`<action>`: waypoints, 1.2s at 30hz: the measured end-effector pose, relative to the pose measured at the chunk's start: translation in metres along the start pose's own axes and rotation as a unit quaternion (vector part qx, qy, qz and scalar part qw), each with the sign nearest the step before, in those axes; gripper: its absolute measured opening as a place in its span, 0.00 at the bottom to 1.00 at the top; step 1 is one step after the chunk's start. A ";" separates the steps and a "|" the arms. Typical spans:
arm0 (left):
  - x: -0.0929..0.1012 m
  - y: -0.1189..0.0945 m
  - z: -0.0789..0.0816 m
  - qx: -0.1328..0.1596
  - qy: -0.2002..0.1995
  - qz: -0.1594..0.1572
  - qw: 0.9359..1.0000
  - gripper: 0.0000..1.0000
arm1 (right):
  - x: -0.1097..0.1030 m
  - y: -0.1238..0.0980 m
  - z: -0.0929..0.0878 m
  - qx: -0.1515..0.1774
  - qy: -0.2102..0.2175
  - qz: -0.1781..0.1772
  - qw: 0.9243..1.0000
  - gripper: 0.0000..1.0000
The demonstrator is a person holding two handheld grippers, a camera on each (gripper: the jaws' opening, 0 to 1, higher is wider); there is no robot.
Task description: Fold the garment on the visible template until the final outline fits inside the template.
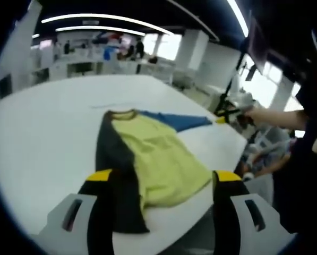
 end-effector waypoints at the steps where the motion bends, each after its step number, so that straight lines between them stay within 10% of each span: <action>1: 0.000 -0.002 0.000 0.001 0.000 0.001 1.000 0.72 | -0.008 -0.002 -0.002 0.001 -0.002 0.006 1.000 0.52; 36: 0.012 -0.051 -0.017 0.018 -0.001 -0.002 1.000 0.75 | -0.155 -0.088 0.013 0.076 -0.011 0.181 0.980 0.69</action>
Point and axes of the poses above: the point that each gripper's makers call its tool centre point, and the gripper's own axes: y roughly forward along the fingers, x roughly to its right, z roughly out of its top, the point moved 6 cm from there along -y, roughly backward along the fingers, and after that the axes turned 2 degrees about z, right-handed, at the moved point
